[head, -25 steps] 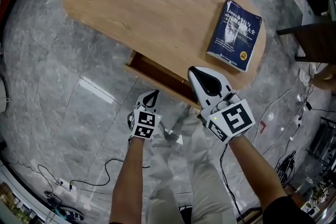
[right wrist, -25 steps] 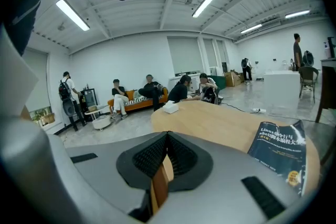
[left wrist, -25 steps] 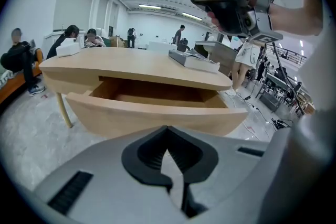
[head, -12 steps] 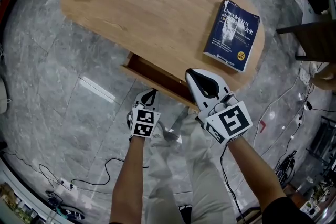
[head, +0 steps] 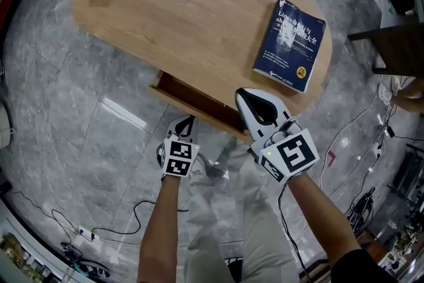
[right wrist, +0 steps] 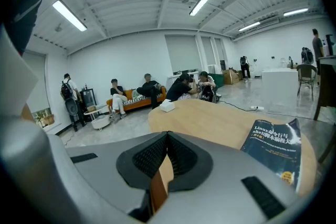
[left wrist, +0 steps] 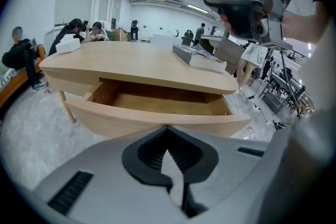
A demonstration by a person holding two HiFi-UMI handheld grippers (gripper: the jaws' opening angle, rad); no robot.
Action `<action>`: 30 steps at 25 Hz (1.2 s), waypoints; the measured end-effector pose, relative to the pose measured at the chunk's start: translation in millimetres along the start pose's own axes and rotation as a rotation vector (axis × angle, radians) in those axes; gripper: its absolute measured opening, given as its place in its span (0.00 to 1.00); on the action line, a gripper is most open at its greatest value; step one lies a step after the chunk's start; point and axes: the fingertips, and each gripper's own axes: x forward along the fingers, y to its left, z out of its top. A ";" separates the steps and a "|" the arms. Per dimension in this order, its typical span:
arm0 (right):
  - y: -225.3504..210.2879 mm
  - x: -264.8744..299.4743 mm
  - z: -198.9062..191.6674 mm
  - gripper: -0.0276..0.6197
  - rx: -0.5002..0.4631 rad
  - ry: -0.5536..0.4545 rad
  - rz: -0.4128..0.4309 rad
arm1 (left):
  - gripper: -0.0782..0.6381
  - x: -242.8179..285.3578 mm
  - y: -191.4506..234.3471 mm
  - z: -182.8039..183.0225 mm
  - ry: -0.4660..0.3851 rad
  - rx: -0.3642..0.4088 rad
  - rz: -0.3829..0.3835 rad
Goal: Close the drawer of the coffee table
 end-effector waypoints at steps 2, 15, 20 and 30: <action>-1.9 -0.2 0.0 0.06 0.002 0.003 -0.001 | 0.10 -1.3 -0.5 5.8 -0.023 -0.011 -0.009; -18.3 -0.6 -2.5 0.06 0.018 0.013 -0.021 | 0.11 19.7 -1.2 34.1 -0.039 -0.023 -0.056; -27.9 -1.5 -3.9 0.06 0.024 0.019 -0.036 | 0.11 28.5 -0.8 46.7 -0.049 -0.027 -0.063; -37.1 -0.3 -6.0 0.06 0.038 0.028 -0.048 | 0.11 39.0 0.1 58.6 -0.048 -0.026 -0.074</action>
